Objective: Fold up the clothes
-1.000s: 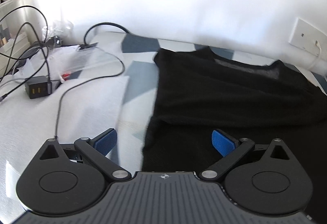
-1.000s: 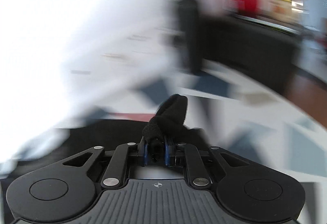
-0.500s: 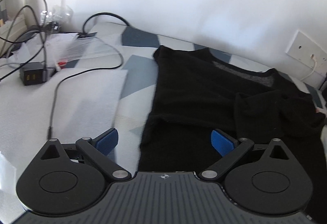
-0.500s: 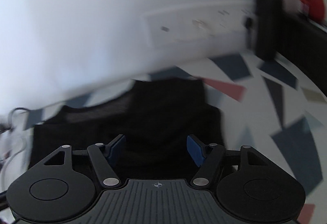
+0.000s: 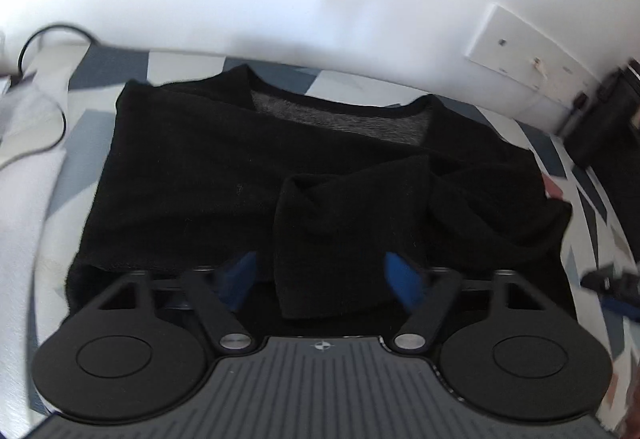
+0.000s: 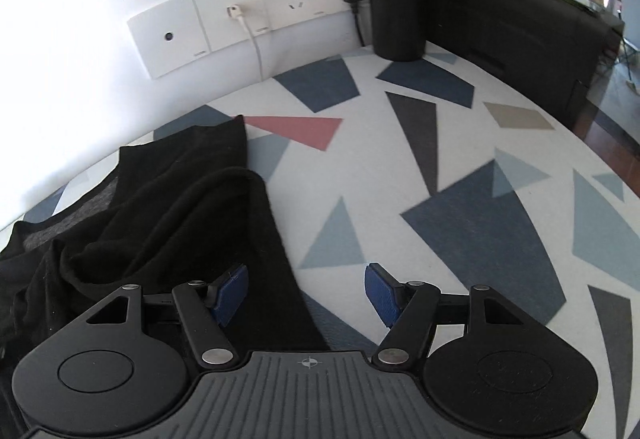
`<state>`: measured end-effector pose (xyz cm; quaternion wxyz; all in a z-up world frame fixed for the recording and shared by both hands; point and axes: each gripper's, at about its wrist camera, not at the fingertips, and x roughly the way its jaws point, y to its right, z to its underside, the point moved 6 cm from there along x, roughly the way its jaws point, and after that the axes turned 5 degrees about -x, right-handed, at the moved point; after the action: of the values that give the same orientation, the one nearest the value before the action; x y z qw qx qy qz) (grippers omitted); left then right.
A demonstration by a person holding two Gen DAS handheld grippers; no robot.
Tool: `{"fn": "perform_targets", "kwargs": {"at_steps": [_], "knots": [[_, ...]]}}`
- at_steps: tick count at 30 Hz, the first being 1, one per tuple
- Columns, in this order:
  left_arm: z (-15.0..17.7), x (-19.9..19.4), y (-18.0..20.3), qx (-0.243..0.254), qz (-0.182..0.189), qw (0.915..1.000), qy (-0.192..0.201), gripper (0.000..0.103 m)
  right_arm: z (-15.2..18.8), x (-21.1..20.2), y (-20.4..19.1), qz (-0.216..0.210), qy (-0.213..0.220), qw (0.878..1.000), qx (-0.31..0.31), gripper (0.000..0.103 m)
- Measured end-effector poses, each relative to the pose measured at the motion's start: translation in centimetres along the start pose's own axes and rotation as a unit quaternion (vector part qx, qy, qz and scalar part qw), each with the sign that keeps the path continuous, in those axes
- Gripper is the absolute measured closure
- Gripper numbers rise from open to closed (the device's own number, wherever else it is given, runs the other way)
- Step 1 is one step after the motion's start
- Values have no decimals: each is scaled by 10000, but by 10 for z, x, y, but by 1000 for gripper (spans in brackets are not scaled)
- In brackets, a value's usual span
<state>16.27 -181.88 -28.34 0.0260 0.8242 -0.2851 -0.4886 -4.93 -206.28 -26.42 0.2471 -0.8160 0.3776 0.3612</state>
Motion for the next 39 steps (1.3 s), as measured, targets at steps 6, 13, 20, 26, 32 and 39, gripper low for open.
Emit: {"fn": "perform_targets", "kwargs": {"at_steps": [6, 13, 20, 26, 32, 39], "knots": [[-6, -19, 9, 427, 124, 9989, 142, 100, 5, 1, 12, 16, -41, 9999, 108, 41], [-60, -90, -11, 681, -87, 9892, 1293, 100, -1, 2, 12, -87, 97, 9997, 221, 41], [-42, -67, -60, -60, -737, 9951, 661, 42, -2, 6, -7, -540, -112, 9982, 256, 41], [-11, -56, -100, -1244, -532, 9906, 225, 42, 0, 8, -18, -581, -155, 9981, 93, 41], [-5, -44, -92, -1330, -105, 9907, 265, 42, 2, 10, -23, -591, -227, 9980, 36, 41], [-2, -33, -78, -1210, -299, 9922, 26, 91, 0, 9, -28, -632, -218, 9978, -28, 41]]}}
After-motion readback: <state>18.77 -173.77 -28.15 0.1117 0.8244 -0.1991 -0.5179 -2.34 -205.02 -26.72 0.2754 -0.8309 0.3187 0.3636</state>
